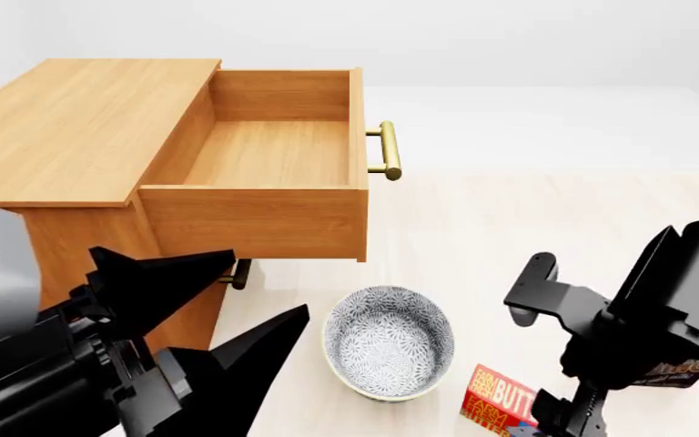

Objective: Put the butter at the back in the top drawer of the cabinet and close it.

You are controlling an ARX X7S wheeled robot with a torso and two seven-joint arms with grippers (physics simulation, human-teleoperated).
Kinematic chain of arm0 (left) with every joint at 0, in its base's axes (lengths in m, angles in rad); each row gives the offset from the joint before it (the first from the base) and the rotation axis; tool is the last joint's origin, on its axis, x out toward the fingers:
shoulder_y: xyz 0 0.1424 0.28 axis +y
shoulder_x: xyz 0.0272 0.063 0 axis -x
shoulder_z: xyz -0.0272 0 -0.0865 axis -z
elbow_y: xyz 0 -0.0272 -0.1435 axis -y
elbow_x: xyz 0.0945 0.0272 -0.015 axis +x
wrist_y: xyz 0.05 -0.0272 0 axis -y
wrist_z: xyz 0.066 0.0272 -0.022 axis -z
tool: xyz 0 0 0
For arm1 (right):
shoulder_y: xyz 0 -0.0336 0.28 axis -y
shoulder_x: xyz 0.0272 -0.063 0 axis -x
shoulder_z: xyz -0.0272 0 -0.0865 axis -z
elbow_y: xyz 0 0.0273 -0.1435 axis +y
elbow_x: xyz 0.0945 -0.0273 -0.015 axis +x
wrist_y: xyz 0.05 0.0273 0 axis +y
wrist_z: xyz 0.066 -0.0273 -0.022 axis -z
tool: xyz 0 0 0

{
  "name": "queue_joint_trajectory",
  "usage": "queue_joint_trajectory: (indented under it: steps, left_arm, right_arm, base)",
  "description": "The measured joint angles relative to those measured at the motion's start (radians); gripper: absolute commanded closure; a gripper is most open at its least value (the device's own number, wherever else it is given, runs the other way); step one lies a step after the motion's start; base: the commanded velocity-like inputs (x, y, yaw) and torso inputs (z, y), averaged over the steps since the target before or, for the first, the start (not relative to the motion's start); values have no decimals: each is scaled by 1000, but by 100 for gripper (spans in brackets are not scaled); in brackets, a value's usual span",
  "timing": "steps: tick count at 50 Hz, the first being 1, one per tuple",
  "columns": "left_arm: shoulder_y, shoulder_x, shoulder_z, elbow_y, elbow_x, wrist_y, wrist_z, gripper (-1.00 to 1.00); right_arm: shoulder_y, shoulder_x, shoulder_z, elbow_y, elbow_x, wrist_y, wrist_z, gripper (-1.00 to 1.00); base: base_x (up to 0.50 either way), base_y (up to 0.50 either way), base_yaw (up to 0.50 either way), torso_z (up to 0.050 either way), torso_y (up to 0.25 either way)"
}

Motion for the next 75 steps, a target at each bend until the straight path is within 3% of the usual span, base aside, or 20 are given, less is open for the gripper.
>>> queue_joint_trajectory:
  steps: [75]
  left_arm:
    - [41,-2,-7,-8,18,16,9,-100]
  right_arm:
    - [-165,-157,-114,303,-122,-192,-61,-100]
  base:
    - [0,0,0,0,0]
